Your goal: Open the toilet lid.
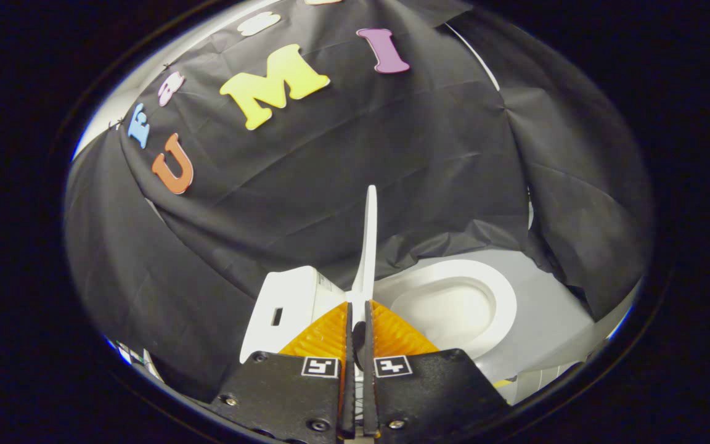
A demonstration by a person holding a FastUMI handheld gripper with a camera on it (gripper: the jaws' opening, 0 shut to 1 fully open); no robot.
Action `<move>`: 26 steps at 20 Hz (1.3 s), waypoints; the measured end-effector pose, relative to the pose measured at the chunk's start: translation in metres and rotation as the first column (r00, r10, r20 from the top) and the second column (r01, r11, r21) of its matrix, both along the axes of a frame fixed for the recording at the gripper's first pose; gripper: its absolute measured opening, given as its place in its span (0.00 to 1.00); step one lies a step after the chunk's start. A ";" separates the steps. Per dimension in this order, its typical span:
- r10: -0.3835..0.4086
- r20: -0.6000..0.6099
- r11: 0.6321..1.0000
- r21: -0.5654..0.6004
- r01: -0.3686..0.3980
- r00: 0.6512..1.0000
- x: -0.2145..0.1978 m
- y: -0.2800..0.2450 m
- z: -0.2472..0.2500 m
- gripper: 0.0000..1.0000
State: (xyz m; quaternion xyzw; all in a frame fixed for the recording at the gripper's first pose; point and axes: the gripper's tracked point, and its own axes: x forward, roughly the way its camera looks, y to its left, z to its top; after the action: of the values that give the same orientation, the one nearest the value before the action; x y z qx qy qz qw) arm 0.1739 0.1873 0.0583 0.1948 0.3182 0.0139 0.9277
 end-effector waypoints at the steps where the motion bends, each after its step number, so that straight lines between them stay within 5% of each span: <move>1: 0.008 0.005 1.000 -0.005 -0.008 1.000 0.002 0.006 0.003 0.08; 26: 0.188 0.048 0.981 -0.045 -0.186 0.981 0.007 0.153 0.020 0.09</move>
State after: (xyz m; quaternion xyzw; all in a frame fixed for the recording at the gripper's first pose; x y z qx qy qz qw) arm 0.1806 0.3403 0.0780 0.1450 0.3112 0.0998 0.9339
